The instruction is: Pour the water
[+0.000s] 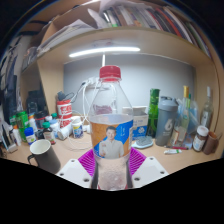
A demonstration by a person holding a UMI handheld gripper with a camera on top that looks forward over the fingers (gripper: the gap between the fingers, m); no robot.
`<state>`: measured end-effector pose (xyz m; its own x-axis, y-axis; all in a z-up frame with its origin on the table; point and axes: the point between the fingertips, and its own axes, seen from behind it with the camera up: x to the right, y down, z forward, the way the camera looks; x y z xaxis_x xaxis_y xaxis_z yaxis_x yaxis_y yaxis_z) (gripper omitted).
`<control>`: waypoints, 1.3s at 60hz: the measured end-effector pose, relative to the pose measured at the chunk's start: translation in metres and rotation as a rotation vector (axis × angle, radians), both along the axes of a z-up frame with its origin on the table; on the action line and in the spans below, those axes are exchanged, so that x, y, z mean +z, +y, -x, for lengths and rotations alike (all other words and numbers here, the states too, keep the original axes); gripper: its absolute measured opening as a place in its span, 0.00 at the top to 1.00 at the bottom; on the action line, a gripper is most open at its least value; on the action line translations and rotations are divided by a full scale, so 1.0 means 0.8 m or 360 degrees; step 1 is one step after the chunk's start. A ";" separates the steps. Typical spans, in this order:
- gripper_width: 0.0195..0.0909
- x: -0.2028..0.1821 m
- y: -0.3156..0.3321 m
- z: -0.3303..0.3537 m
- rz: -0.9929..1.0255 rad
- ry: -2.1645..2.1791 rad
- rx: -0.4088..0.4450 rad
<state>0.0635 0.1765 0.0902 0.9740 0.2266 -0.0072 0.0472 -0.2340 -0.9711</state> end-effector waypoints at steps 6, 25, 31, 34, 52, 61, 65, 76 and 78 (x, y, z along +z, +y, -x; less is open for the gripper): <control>0.71 -0.031 0.000 -0.008 0.0068 0.0101 0.0005; 0.63 -0.026 -0.008 -0.004 -0.0055 0.0058 0.0117; 0.55 -0.033 -0.012 -0.005 0.0082 0.0000 0.0110; 0.41 -0.039 -0.016 -0.008 0.0154 -0.0024 0.0099; 0.09 -0.016 -0.132 -0.045 0.0422 -0.0011 0.0037; 0.10 0.041 -0.238 -0.063 0.0486 -0.0011 -0.0025; 0.09 0.083 -0.289 -0.065 0.0466 -0.0034 -0.0018; 0.08 0.195 -0.415 -0.080 0.0370 -0.0130 -0.0052; 0.08 0.209 -0.435 -0.084 0.0368 -0.0129 -0.0056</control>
